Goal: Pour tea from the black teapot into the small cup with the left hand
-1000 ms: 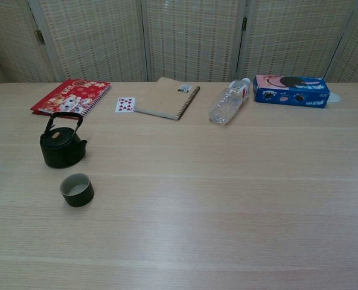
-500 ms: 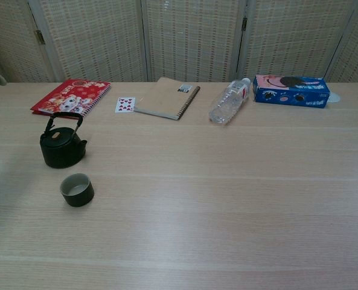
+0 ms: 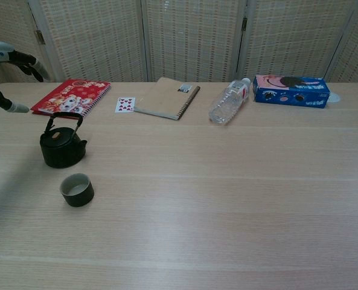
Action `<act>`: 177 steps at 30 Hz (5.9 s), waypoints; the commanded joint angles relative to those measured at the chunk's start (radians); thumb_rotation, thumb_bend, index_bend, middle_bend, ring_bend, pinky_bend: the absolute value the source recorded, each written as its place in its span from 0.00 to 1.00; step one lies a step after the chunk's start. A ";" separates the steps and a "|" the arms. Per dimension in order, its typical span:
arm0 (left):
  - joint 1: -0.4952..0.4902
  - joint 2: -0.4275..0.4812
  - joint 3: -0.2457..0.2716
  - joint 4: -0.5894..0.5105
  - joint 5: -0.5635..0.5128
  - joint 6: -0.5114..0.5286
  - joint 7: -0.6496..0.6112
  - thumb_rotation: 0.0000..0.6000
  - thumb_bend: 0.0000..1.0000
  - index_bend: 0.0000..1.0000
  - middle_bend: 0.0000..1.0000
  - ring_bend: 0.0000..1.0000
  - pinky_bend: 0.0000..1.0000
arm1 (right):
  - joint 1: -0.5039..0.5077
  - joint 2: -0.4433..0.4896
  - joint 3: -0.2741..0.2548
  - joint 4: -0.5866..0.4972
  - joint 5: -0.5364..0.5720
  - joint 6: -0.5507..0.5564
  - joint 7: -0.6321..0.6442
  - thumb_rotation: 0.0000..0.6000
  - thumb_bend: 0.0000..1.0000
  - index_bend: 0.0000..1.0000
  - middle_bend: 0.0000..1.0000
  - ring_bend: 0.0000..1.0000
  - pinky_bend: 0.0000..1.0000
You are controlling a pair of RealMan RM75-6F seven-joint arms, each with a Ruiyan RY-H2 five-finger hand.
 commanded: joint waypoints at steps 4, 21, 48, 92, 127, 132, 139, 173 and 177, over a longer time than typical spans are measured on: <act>-0.123 -0.081 0.003 0.159 -0.184 -0.146 0.033 0.76 0.24 0.23 0.25 0.16 0.00 | -0.001 0.002 0.000 -0.008 -0.002 0.003 -0.008 0.93 0.28 0.08 0.11 0.18 0.02; -0.268 -0.192 0.049 0.410 -0.365 -0.356 -0.051 0.52 0.18 0.25 0.25 0.18 0.00 | -0.001 -0.001 0.004 -0.008 0.022 -0.011 -0.007 0.94 0.28 0.08 0.12 0.18 0.02; -0.327 -0.274 0.140 0.524 -0.348 -0.424 -0.178 0.52 0.18 0.34 0.39 0.29 0.00 | 0.001 -0.019 0.009 0.031 0.049 -0.028 0.029 0.95 0.28 0.10 0.12 0.18 0.02; -0.057 -0.026 0.203 -0.064 0.076 0.078 0.026 1.00 0.19 0.11 0.18 0.15 0.00 | 0.001 -0.018 0.010 0.056 0.010 0.008 0.069 0.98 0.28 0.10 0.12 0.18 0.02; -0.159 -0.275 0.164 0.433 0.024 -0.100 0.067 1.00 0.19 0.11 0.15 0.13 0.00 | -0.005 -0.024 0.009 0.071 0.031 -0.001 0.081 1.00 0.28 0.11 0.12 0.19 0.02; -0.165 -0.301 0.150 0.508 0.000 -0.127 0.049 1.00 0.19 0.12 0.16 0.14 0.00 | -0.008 -0.024 0.010 0.069 0.036 -0.001 0.078 1.00 0.28 0.11 0.12 0.19 0.02; -0.136 -0.288 0.144 0.515 0.025 -0.114 -0.021 1.00 0.19 0.14 0.19 0.17 0.00 | -0.007 -0.017 0.013 0.064 0.038 0.000 0.077 1.00 0.28 0.11 0.12 0.19 0.02; -0.066 -0.173 0.203 0.328 0.276 -0.002 -0.126 1.00 0.19 0.35 0.37 0.28 0.00 | -0.015 -0.005 0.007 0.051 0.031 0.009 0.073 1.00 0.28 0.15 0.14 0.19 0.02; -0.069 -0.187 0.205 0.352 0.279 -0.011 -0.134 1.00 0.19 0.35 0.37 0.28 0.00 | -0.013 -0.006 0.008 0.050 0.030 0.006 0.072 1.00 0.28 0.15 0.15 0.19 0.02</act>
